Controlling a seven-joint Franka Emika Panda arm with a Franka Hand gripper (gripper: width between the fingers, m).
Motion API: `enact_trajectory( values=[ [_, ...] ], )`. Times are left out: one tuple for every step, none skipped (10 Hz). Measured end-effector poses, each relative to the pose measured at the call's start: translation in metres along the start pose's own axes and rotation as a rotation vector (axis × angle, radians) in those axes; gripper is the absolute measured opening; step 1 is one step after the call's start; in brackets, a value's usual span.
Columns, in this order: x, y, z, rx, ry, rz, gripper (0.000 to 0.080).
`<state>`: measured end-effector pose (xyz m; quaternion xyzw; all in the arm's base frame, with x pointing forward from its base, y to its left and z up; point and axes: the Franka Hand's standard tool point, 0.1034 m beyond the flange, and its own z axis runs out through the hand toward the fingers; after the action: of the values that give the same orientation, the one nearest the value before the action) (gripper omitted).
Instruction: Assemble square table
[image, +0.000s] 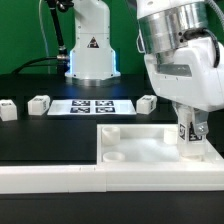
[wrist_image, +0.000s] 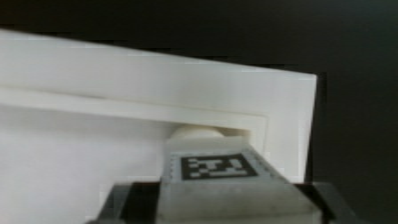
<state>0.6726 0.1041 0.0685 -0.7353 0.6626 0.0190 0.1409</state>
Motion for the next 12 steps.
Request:
enact_trajectory(
  values=[
    [0.000,0.000,0.000,-0.001,0.000,-0.052,0.0406],
    [-0.003,0.003,0.001,-0.037,0.004,-0.299,0.0406],
    [-0.005,0.005,0.000,-0.070,-0.014,-0.487,0.0568],
    [-0.005,0.008,0.000,-0.091,-0.035,-0.571,0.0625],
    [-0.005,0.006,0.000,-0.085,-0.033,-0.622,0.0643],
    [-0.004,0.007,0.000,-0.085,-0.035,-0.677,0.0643],
    [-0.004,0.007,0.000,-0.084,-0.037,-0.735,0.0649],
    [-0.002,0.006,-0.001,-0.094,-0.033,-0.880,0.0649],
    [0.001,0.000,-0.006,-0.120,0.001,-1.089,0.0649],
    [0.003,-0.003,-0.007,-0.129,0.022,-1.239,0.0649],
    [0.002,-0.004,-0.006,-0.131,0.031,-1.289,0.0649],
    [0.000,-0.004,-0.006,-0.128,0.032,-1.264,0.0649]
  ],
)
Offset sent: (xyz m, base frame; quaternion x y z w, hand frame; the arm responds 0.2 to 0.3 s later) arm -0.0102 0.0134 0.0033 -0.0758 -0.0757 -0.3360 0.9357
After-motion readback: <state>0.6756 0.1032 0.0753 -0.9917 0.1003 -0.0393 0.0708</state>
